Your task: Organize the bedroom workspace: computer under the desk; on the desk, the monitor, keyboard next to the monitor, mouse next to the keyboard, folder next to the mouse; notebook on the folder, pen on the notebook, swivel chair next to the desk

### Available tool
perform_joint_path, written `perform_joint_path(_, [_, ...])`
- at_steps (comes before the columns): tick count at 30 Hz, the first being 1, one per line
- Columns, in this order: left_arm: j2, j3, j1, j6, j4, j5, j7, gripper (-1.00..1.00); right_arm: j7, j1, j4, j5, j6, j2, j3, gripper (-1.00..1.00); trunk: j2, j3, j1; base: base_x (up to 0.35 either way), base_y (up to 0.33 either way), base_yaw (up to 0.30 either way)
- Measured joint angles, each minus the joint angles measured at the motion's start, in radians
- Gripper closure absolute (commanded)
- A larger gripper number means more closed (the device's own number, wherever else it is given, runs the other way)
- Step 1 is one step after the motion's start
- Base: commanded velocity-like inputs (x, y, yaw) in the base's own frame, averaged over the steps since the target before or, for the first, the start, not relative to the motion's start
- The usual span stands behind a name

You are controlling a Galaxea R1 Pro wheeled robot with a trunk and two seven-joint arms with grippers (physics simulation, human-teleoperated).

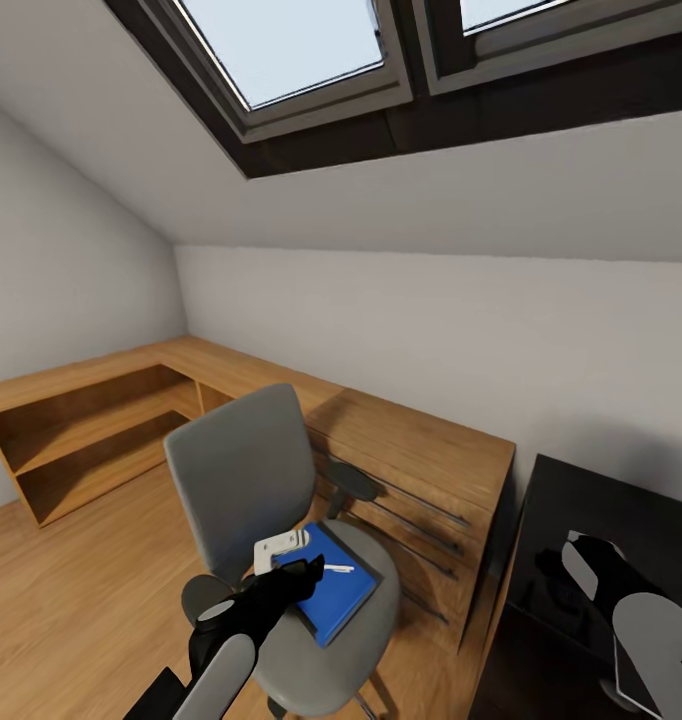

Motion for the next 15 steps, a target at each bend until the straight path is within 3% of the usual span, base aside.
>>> perform_joint_path(15, [0.001, 0.000, 0.000, 0.000, 0.000, 0.000, 0.000, -1.00, 0.003, 0.000, 0.004, 0.000, 0.001, -0.001, 0.000, -1.00, -0.035, -0.016, 0.019, 0.000, 0.000, 0.000])
